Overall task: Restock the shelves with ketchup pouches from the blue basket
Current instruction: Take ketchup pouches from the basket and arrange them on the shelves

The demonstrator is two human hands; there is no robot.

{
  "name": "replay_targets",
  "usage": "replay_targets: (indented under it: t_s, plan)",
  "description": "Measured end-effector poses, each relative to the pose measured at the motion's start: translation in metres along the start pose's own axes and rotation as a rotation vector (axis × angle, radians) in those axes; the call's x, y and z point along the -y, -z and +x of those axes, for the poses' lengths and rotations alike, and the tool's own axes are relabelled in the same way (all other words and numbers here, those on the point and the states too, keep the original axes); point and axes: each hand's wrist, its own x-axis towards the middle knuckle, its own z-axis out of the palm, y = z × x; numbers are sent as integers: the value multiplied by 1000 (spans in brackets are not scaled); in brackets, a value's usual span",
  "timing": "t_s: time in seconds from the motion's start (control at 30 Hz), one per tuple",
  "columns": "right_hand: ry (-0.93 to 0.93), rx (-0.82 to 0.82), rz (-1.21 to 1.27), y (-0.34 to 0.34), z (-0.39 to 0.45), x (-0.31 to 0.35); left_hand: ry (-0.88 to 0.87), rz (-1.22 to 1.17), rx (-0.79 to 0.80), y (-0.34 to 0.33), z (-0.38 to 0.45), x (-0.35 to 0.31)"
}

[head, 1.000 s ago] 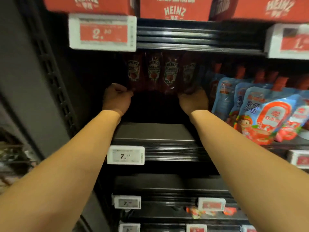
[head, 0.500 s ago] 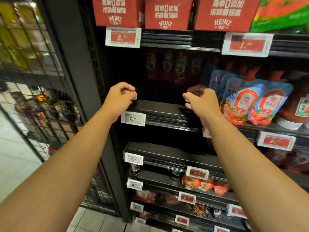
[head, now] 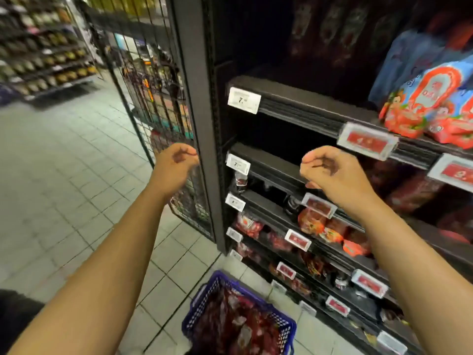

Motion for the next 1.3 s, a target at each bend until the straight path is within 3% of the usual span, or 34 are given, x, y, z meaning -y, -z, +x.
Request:
replay_targets:
  t_s: [0.13, 0.4, 0.67, 0.9, 1.07, 1.2, 1.3]
  plan:
    - [-210, 118, -62, -36, -27, -70, 272, 76, -7, 5, -44, 88]
    - [-755, 143, -129, -110, -95, -208, 804, 103, 122, -10, -131, 264]
    - [-1142, 342, -133, -151, -135, -309, 1066, 152, 230, -42, -196, 358]
    - [-1282, 519, -332, -187, -178, -460, 1216, 226, 228, -112, -247, 471]
    - [-1215, 706, -501, -210, -206, -589, 1178, 287, 290, -169, -266, 559]
    - [-1348, 695, -409, -251, -233, -660, 1130, 359, 276, -212, -264, 628]
    - [-1459, 545, -206, -298, -258, -689, 1062, 418, 239, -240, -254, 681]
